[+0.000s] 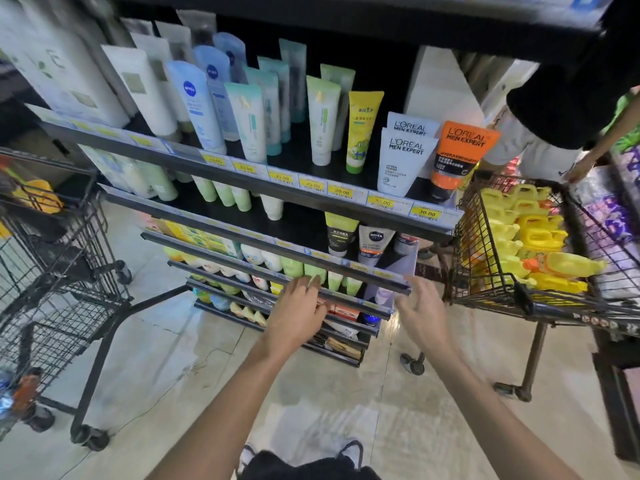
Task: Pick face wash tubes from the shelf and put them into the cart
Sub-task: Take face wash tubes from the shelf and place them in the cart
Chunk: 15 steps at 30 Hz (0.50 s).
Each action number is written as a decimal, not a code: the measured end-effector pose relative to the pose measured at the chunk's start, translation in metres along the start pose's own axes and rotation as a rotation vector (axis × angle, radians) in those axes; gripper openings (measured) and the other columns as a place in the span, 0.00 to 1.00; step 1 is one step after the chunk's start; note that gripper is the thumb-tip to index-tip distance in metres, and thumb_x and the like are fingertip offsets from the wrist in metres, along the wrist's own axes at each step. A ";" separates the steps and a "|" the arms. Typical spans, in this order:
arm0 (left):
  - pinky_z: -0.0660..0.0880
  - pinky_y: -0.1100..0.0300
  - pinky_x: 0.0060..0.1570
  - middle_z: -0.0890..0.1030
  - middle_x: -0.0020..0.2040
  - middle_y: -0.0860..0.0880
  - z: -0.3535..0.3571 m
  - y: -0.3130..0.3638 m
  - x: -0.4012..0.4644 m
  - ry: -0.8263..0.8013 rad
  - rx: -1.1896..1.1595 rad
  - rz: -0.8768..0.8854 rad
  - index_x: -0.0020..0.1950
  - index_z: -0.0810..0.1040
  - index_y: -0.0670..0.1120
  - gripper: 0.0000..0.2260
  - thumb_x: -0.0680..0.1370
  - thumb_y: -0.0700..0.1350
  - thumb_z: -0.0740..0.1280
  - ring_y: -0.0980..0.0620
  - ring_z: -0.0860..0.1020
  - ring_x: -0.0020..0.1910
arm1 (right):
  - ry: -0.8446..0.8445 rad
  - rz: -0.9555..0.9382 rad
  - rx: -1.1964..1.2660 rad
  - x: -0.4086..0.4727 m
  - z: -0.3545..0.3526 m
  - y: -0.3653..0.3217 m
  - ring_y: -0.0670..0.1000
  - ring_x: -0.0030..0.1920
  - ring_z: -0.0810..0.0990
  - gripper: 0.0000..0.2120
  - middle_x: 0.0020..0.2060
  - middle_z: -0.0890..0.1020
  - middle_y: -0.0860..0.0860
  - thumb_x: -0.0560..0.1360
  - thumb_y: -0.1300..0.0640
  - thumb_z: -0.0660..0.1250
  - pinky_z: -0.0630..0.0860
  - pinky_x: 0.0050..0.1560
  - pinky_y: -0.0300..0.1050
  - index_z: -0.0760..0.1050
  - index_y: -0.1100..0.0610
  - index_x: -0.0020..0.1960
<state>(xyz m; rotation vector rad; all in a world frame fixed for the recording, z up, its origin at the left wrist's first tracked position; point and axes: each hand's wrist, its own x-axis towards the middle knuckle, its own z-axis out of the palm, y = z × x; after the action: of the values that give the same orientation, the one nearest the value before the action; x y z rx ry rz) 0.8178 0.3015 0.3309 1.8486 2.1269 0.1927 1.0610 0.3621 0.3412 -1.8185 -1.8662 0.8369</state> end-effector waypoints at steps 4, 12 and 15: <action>0.66 0.45 0.76 0.72 0.76 0.44 -0.011 -0.062 -0.039 0.063 0.002 -0.029 0.80 0.65 0.45 0.29 0.84 0.60 0.59 0.43 0.69 0.76 | -0.036 -0.139 -0.110 -0.031 0.024 -0.046 0.51 0.68 0.74 0.21 0.68 0.76 0.48 0.82 0.48 0.66 0.73 0.66 0.51 0.71 0.52 0.73; 0.63 0.47 0.75 0.71 0.76 0.45 -0.067 -0.219 -0.125 0.132 -0.040 -0.223 0.79 0.66 0.46 0.29 0.83 0.61 0.56 0.42 0.67 0.76 | -0.199 -0.299 -0.135 -0.084 0.145 -0.181 0.54 0.76 0.67 0.27 0.77 0.69 0.51 0.82 0.46 0.66 0.64 0.75 0.50 0.67 0.53 0.78; 0.68 0.46 0.70 0.76 0.69 0.43 -0.080 -0.287 -0.165 0.180 -0.041 -0.299 0.74 0.71 0.44 0.33 0.80 0.64 0.49 0.40 0.73 0.69 | -0.268 -0.426 -0.157 -0.109 0.196 -0.238 0.52 0.78 0.63 0.25 0.77 0.69 0.51 0.83 0.49 0.66 0.60 0.76 0.46 0.69 0.55 0.77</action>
<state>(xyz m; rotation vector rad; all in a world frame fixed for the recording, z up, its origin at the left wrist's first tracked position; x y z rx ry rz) 0.5414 0.1033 0.3430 1.5155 2.4689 0.3405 0.7615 0.2330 0.3664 -1.3562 -2.4334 0.8225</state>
